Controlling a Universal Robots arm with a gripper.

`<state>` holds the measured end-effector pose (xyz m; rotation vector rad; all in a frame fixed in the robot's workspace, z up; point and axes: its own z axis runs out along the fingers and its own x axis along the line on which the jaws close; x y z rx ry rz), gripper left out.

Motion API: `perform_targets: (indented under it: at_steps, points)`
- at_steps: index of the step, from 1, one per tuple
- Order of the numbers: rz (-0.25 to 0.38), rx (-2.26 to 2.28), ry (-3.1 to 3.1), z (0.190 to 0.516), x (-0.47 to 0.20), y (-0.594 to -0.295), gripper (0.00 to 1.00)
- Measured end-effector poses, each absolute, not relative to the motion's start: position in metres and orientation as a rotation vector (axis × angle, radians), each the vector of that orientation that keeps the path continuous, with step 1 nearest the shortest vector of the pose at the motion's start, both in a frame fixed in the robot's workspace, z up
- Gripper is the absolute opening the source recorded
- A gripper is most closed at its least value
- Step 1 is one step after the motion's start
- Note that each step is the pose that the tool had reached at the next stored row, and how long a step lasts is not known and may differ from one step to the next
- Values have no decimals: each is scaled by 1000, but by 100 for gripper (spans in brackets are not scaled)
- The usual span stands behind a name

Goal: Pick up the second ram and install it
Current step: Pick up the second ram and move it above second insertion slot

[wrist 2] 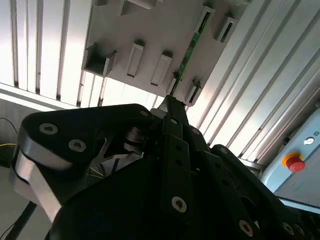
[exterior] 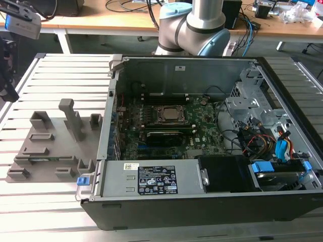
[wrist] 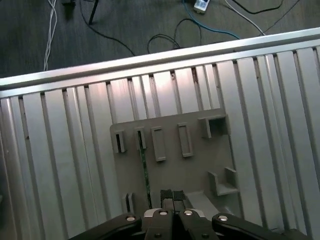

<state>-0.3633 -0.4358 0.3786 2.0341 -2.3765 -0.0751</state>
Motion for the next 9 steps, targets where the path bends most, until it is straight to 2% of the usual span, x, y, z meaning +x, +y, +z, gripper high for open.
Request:
perform_targets:
  at_steps: [7, 8, 9]
  points:
    - [-74, 2098, -2319, 379, -363, -436, 11]
    - [-75, 2099, -2318, 379, -363, -436, 24]
    - [-74, 2099, -2318, 379, -363, -436, 30]
